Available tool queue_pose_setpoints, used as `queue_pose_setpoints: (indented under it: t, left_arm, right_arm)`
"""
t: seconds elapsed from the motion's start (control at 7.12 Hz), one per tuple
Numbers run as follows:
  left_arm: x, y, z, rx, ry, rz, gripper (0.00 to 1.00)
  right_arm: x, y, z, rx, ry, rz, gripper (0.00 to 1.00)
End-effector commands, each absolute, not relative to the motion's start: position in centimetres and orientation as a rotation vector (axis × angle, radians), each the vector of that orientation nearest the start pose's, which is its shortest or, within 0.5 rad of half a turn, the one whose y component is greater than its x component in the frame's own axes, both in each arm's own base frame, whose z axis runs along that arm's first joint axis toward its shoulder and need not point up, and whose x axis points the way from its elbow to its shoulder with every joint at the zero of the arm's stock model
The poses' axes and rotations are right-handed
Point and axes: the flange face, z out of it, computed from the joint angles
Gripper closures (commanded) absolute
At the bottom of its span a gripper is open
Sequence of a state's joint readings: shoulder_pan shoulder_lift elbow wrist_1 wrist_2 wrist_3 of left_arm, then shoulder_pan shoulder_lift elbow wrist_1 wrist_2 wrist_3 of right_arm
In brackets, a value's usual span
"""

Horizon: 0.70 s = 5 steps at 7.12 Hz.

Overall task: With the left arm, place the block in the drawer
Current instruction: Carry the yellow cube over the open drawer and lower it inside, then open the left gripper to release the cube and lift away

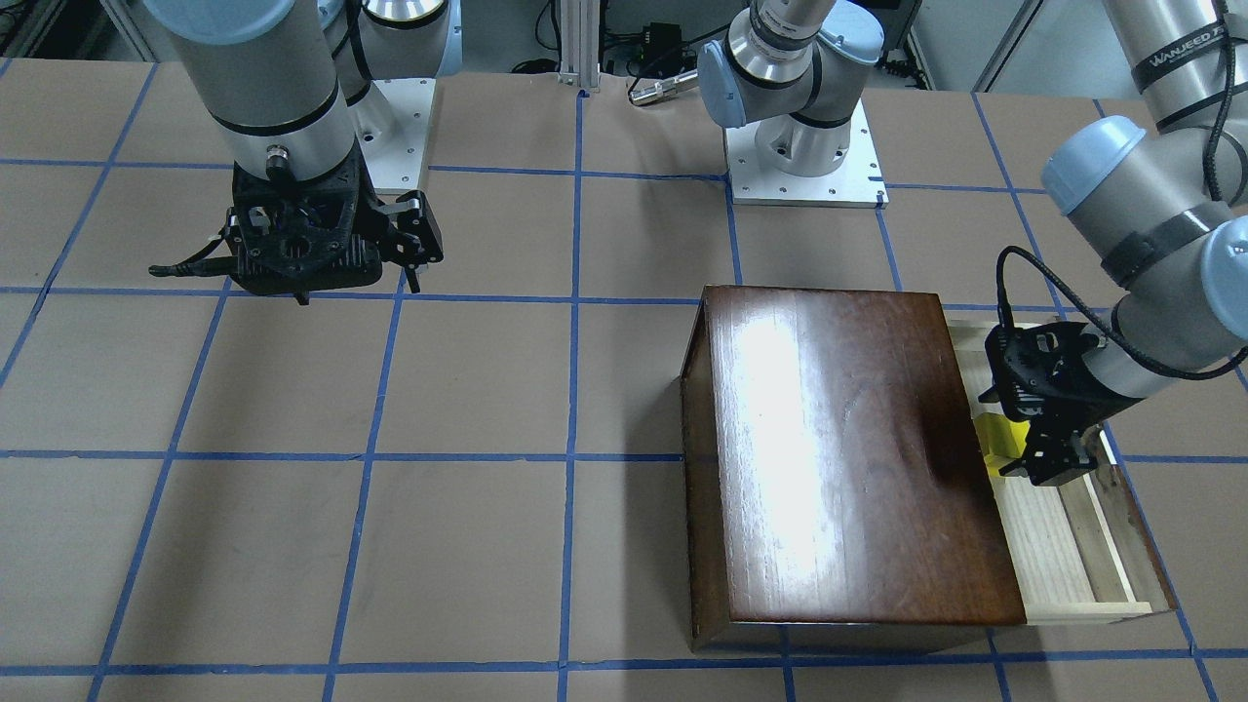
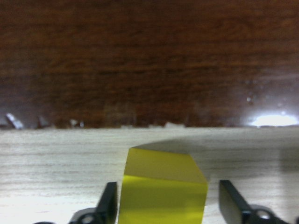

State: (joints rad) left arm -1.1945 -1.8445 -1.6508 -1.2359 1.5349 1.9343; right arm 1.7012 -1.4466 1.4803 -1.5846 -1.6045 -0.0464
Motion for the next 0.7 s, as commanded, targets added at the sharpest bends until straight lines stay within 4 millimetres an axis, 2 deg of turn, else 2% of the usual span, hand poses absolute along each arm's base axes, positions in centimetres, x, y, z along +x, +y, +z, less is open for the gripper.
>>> queue_pose_setpoints:
  t: [0.0, 0.42, 0.56]
  left_arm:
    - [7.8, -57.4, 38.7, 2.135, 2.296, -0.065, 0.00]
    - [5.1, -50.8, 47.9, 1.762, 2.558, -0.096, 0.00]
    - [4.6, -49.4, 48.8, 1.547, 2.694, -0.103, 0.00]
  right_arm:
    - [19.9, -52.1, 46.9, -0.280, 3.164, 0.029, 0.00]
    - [19.9, -52.1, 46.9, -0.283, 3.163, 0.029, 0.00]
    - [19.9, -52.1, 46.9, -0.280, 3.164, 0.029, 0.00]
